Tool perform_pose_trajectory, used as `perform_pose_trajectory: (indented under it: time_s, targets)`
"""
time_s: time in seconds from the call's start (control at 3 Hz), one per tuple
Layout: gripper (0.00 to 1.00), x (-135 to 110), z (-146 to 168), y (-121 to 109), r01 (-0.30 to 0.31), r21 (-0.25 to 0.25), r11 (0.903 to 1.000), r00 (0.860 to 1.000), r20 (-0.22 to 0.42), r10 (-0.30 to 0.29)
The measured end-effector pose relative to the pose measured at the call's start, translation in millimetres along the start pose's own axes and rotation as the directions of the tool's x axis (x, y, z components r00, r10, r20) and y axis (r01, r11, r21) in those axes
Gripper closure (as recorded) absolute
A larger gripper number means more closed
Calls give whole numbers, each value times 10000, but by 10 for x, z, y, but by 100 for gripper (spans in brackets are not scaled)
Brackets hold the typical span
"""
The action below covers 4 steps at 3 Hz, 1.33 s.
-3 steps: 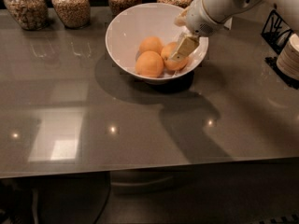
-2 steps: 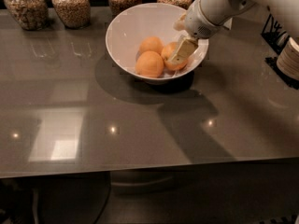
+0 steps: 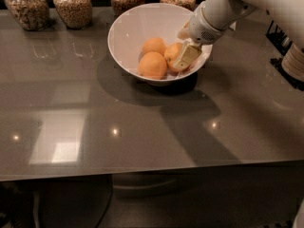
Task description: Pick orange from white bowl
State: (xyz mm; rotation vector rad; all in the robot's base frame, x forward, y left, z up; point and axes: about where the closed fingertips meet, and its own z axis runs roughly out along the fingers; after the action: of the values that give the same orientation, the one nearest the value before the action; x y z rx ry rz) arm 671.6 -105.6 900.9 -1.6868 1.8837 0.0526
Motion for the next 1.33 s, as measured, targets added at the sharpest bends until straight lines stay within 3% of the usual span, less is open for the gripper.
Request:
perform_pose_trajectory:
  time_s: [1.33]
  targets:
    - [33,69,218,46,-269,-345,9990,9996,37,271]
